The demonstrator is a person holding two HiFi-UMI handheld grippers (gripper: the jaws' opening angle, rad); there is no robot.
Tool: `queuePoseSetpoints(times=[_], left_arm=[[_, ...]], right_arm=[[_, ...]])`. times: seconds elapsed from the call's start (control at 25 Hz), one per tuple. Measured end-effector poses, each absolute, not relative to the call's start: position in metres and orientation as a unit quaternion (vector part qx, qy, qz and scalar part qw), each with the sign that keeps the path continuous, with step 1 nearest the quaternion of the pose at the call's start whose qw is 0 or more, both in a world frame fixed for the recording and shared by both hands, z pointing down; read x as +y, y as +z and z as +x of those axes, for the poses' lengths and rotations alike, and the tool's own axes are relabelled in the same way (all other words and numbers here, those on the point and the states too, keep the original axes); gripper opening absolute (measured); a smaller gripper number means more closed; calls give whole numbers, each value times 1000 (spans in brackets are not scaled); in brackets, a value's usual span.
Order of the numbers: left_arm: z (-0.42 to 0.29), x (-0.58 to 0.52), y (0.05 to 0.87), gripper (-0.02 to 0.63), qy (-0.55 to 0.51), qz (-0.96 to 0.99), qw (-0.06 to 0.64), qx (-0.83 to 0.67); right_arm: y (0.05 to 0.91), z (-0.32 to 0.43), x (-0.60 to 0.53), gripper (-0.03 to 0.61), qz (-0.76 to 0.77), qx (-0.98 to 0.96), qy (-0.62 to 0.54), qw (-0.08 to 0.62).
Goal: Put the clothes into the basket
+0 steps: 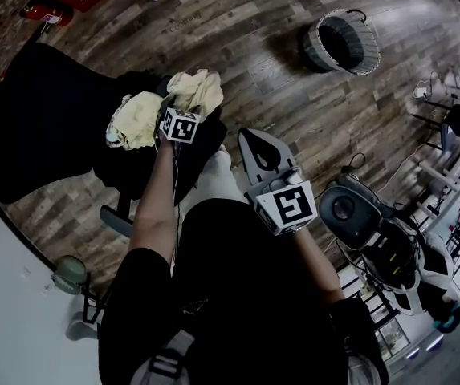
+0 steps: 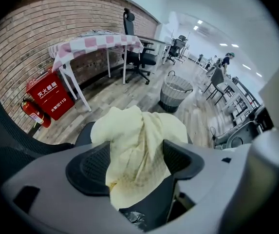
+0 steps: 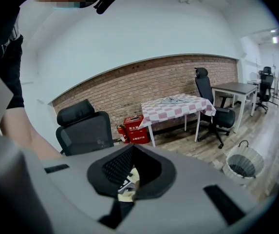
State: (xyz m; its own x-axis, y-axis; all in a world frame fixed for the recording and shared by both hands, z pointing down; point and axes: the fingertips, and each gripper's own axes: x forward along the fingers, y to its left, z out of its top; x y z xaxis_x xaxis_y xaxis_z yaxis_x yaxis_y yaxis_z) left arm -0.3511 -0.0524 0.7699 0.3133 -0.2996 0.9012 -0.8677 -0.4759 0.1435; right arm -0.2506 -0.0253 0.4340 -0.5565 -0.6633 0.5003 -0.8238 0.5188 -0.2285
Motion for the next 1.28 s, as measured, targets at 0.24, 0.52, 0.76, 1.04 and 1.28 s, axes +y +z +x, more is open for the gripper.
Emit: queuePoseSetpoints(times=[0.24,0.52,0.76,1.04,1.28], left_arm=[[-353,-50,783,333,432,735,346,-390],[-349,-46,783,317,416,736,362,-393],[-337,-37,782,203,413,737,372,-384],[-333,-36,778,96,408,734,376,-391],[-330,-35,760,80,399,741,368,-395]], right_arm=[[438,-258,-15,8,436,-851,234,177],[440,-256,-10,8,442,-847,238,177],[438,-252,-8,8,441,-848,231,179],[441,-253,-2,8,440,-848,232,180],[439,-250,0,8,440,-850,229,179]])
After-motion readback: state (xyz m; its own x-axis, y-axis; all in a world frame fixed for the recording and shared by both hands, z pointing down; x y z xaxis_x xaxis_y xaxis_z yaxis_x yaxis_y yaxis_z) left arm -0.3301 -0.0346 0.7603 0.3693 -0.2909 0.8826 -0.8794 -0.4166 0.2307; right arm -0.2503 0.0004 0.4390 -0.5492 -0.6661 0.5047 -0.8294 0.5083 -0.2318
